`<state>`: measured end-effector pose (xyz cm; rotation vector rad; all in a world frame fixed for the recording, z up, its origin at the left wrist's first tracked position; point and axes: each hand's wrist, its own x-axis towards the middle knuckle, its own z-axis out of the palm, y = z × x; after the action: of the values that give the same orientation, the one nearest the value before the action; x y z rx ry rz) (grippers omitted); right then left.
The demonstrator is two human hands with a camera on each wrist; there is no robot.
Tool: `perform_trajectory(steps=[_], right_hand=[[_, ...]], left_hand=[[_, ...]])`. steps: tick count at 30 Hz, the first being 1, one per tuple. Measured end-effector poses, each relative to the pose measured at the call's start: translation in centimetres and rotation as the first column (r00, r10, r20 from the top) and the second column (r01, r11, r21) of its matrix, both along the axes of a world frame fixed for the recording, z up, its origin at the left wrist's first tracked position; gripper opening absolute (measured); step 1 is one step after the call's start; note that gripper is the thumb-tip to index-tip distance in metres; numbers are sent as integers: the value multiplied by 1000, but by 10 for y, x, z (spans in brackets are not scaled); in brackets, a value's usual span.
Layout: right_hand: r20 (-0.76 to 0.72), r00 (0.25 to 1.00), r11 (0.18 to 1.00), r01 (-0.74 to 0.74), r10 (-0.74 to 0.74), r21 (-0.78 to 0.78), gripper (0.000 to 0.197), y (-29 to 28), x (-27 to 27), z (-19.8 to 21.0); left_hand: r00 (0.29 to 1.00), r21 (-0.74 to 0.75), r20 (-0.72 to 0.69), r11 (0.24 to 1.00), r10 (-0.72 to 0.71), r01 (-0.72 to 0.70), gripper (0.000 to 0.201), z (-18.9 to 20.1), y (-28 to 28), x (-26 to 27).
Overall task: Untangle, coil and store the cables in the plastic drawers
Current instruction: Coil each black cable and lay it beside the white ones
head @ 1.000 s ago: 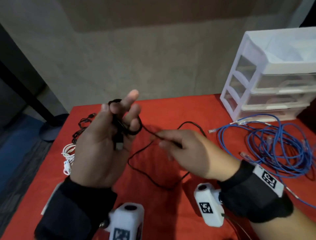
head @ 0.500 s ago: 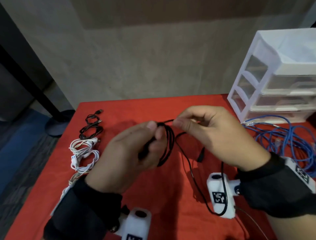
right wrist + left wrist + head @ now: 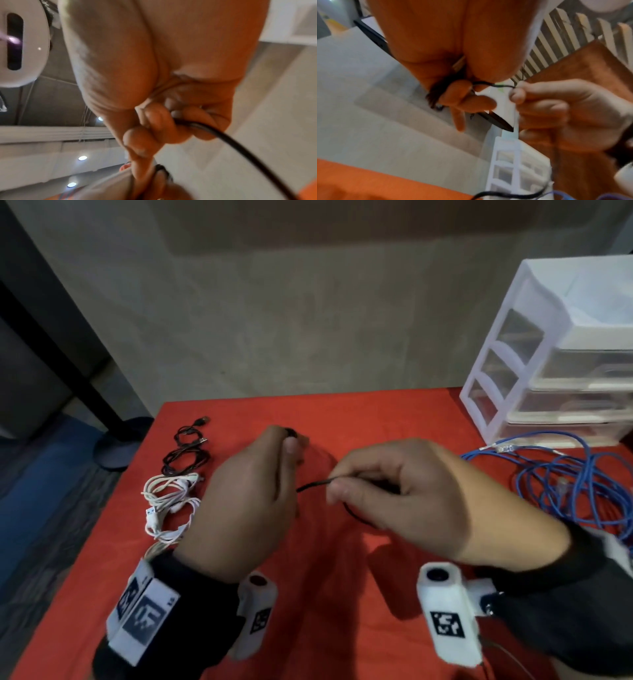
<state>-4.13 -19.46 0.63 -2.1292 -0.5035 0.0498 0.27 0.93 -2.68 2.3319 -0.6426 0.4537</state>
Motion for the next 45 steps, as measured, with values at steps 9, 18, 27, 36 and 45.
perform_trajectory(steps=[9,18,27,36,45], right_hand=[[124,945,940,276,-304,201,15,-33,25,-21],[139,989,981,-16,43,-192,13,17,-5,-13],[226,926,953,283,-301,110,25,-15,12,-2],[91,979,983,186,-185,-1,14,-47,30,-28],[7,986,980,169,-169,-109,12,-48,35,-52]], left_hand=[[445,-940,-338,315,-829,-127,23,38,-3,-14],[994,-310,-72,949,-79,53,31,1,-6,-2],[813,-449,-370,853,-449,266,39,10,-16,-19],[634,-900,-410,405,-656,-163,35,21,2,-2],[472,-969,-131,12,-872,-248,35,14,20,12]])
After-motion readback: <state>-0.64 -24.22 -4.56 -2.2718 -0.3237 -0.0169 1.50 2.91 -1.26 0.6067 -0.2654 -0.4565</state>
